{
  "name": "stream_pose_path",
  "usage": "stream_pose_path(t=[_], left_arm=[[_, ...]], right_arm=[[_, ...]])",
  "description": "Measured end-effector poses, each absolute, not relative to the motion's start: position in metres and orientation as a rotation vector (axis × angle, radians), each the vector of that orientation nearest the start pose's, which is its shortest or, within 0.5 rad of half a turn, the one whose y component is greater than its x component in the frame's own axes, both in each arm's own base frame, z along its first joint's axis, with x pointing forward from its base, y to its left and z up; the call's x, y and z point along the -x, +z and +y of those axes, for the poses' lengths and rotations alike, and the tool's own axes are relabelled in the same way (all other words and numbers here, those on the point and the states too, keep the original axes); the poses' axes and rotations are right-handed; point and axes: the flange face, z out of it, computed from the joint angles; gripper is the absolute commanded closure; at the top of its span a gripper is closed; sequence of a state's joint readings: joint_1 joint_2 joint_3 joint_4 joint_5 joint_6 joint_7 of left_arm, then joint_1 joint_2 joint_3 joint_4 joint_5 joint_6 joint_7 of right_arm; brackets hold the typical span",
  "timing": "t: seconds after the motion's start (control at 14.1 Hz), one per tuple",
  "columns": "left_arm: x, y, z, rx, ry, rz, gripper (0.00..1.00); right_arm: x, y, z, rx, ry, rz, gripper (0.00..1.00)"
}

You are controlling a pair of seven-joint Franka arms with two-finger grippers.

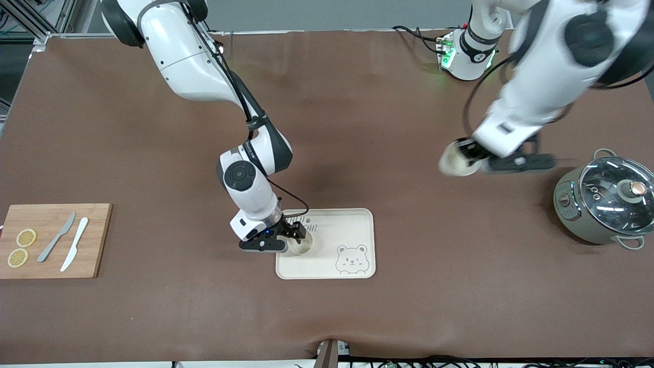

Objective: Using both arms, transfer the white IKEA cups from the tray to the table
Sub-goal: 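Lift a cup with the left gripper while the right gripper grasps the other, then carry the cup toward the pot while the right gripper carries its cup toward the board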

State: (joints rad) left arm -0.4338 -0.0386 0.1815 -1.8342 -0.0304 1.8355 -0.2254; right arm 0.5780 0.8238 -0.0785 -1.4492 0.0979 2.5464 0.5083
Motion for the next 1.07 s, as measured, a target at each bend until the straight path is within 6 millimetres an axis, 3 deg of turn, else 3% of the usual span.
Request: stream_pose_path(t=[0.14,0.21,0.36,0.5,0.64,0.85,0.92,1.07], left_arm=[[-0.513,0.544,-0.056,3.199,-0.045,0.136,1.0],[-0.504,0.538,-0.023,3.201,-0.049,0.179,1.0],[-0.494,0.513,0.015,3.197,-0.078,0.239,1.0],[-0.491,0.472,0.022,3.186,-0.112,0.279,1.0],[-0.487,0.432,0.021,3.177,-0.121,0.294,1.0],[-0.493,0.387,0.021,3.162,-0.101,0.309,1.0],[-0.498,0.375,0.021,3.155,-0.107,0.309,1.0],[-0.508,0.348,0.02,3.137,-0.13,0.309,1.0]], right_arm=[[-0.652,0.223,0.367,2.981,-0.358,0.028,0.0],[-0.652,0.224,0.368,2.981,-0.36,0.02,0.02],[-0.652,0.225,0.368,2.981,-0.362,0.007,0.31],[-0.651,0.225,0.37,2.979,-0.363,-0.001,0.52],[-0.651,0.225,0.371,2.979,-0.362,-0.002,0.62],[-0.651,0.223,0.371,2.98,-0.358,-0.003,0.93],[-0.65,0.223,0.372,2.979,-0.356,-0.005,1.0],[-0.65,0.225,0.376,2.97,-0.359,-0.009,1.0]])
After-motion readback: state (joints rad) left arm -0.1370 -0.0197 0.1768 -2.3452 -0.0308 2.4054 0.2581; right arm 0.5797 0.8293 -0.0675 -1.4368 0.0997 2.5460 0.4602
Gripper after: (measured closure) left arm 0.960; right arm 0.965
